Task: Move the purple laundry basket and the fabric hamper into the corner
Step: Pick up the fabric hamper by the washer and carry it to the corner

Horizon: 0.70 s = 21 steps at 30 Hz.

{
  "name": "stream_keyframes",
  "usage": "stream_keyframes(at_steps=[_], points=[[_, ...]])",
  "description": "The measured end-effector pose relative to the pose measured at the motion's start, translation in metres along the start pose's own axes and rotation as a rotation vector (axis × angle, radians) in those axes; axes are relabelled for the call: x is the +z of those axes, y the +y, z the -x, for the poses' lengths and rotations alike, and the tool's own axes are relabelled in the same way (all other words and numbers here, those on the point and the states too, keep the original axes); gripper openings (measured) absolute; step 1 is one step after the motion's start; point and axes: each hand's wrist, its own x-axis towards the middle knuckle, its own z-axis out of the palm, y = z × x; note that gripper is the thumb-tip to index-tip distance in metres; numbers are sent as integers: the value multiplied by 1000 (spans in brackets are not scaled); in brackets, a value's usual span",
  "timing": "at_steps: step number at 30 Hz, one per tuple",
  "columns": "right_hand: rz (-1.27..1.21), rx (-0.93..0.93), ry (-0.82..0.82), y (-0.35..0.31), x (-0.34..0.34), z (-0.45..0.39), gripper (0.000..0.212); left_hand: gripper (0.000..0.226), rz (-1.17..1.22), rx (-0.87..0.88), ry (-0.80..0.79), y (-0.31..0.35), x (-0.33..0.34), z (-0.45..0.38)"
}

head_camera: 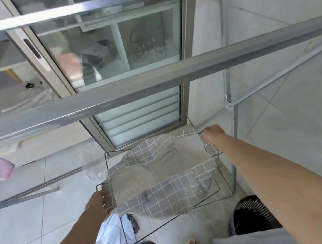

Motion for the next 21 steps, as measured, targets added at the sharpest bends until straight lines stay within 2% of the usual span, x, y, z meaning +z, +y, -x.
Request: stream_keyframes(at_steps=[5, 8, 10, 15, 19, 21], points=[[-103, 40, 75, 32, -29, -17, 29, 21, -165, 44, -67, 5, 33, 6], [-124, 51, 141, 46, -44, -23, 27, 24, -384, 98, -141, 12, 52, 7], [-134, 72, 171, 55, -54, -27, 27, 24, -482, 152, -135, 17, 66, 7], [-182, 126, 200, 77, -72, -34, 24, 9, -714, 158, -211, 35, 92, -1], [-225, 185, 257, 87, -86, -38, 23, 18, -845, 233, -247, 53, 117, -6], [-224, 206, 282, 90, -93, -43, 24, 21, -882, 214, -312, 64, 133, -7]])
